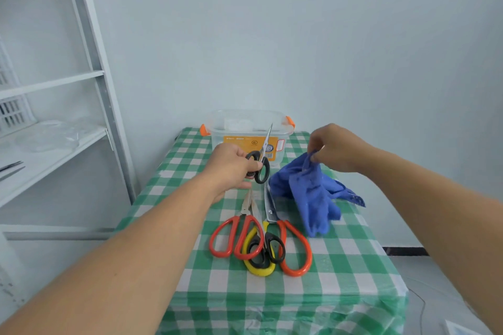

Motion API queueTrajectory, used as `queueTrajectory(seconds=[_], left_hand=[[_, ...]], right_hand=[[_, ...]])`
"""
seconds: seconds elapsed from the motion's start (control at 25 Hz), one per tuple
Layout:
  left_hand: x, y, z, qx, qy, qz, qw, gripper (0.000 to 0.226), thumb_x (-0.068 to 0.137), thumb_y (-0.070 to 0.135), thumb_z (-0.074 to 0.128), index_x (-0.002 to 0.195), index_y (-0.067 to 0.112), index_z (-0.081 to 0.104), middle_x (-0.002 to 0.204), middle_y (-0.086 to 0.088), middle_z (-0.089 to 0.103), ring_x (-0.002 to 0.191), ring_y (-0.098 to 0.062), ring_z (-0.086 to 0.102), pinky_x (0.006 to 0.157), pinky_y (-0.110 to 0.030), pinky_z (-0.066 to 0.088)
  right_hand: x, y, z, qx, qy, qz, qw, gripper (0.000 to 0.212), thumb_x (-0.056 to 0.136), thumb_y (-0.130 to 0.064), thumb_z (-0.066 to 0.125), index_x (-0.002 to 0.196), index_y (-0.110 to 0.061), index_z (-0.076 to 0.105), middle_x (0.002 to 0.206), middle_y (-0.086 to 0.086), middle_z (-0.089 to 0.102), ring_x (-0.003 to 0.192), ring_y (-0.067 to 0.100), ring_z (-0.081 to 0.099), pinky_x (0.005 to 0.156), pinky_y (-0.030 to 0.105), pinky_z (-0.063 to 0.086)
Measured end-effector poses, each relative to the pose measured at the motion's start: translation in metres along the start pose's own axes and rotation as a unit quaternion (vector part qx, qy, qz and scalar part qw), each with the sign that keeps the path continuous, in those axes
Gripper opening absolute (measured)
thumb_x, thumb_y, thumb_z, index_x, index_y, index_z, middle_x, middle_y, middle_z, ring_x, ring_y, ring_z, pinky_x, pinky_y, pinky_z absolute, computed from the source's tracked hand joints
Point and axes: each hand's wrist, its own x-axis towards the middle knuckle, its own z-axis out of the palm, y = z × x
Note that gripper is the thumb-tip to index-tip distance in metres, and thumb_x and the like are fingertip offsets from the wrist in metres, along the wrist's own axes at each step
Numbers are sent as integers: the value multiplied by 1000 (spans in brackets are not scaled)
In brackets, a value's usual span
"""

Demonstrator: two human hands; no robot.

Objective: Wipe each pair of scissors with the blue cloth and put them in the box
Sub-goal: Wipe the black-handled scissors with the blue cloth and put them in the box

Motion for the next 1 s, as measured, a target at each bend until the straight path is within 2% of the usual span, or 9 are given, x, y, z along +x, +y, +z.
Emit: queueTrajectory(seconds=[0.08, 0.24, 0.36, 0.44, 0.52, 0.56, 0.68, 0.76, 1.0], left_hand=[[2, 0, -2, -13, -2, 0, 1000, 16, 89, 9, 74, 89, 8, 58, 98, -13, 70, 88, -21, 71, 70, -33, 63], [5, -3, 3, -18, -11, 0, 1000, 16, 89, 7, 74, 89, 6, 58, 93, -13, 70, 83, -21, 71, 66, -32, 62], [6, -3, 11, -21, -23, 3, 1000, 16, 89, 6, 73, 86, 6, 57, 87, -10, 69, 77, -19, 71, 67, -33, 63], [6, -3, 15, -18, -35, 5, 999, 16, 90, 6, 72, 85, 8, 57, 85, -10, 69, 75, -18, 71, 72, -36, 63], [5, -4, 21, -6, -54, 4, 998, 17, 89, 8, 73, 85, 10, 57, 86, -10, 70, 75, -17, 71, 80, -41, 63], [4, -4, 24, 1, -63, 3, 998, 17, 89, 9, 74, 84, 11, 57, 88, -11, 71, 77, -18, 72, 85, -43, 61], [3, -4, 34, 4, -80, -12, 997, 17, 89, 13, 75, 87, 13, 59, 95, -13, 75, 80, -18, 72, 93, -49, 54], [5, -5, 41, -16, -89, -24, 996, 16, 89, 13, 75, 88, 13, 59, 87, -7, 74, 74, -15, 72, 97, -51, 52], [12, -8, 57, -17, -110, -55, 992, 17, 90, 15, 75, 83, 16, 59, 75, 0, 71, 74, -14, 70, 96, -51, 51]], right_hand=[[-2, 0, 0, 20, -45, -4, 999, 26, 82, 6, 57, 84, -17, 68, 96, 7, 71, 86, 30, 67, 72, 42, 59], [-8, 9, 10, -30, -86, 14, 996, 39, 87, 10, 45, 112, -12, 65, 112, 8, 65, 97, 27, 65, 76, 35, 54], [-6, 20, 13, -56, -83, 52, 994, 32, 87, 8, 41, 106, -7, 63, 110, 16, 67, 89, 30, 66, 75, 39, 57], [-7, 31, 17, -94, -94, 84, 988, 25, 87, 7, 42, 101, 3, 63, 105, 25, 67, 74, 28, 57, 64, 32, 47], [-13, 41, 22, -141, -102, 124, 977, 12, 87, 4, 44, 80, -3, 51, 83, 21, 59, 62, 24, 42, 56, 29, 36], [-16, 47, 25, -153, -109, 144, 971, 18, 87, 3, 45, 73, -8, 41, 74, 15, 52, 57, 22, 39, 53, 27, 33], [-26, 56, 32, -186, -125, 182, 958, 13, 94, -6, 48, 86, -10, 39, 75, 6, 48, 56, 18, 46, 54, 28, 39], [-29, 58, 38, -203, -121, 184, 954, 9, 100, -13, 46, 96, -12, 38, 80, 2, 45, 59, 16, 48, 55, 27, 38], [-18, 82, 60, -191, -118, 196, 955, 7, 99, -10, 44, 100, -14, 39, 82, 0, 43, 69, 17, 47, 59, 26, 37]])
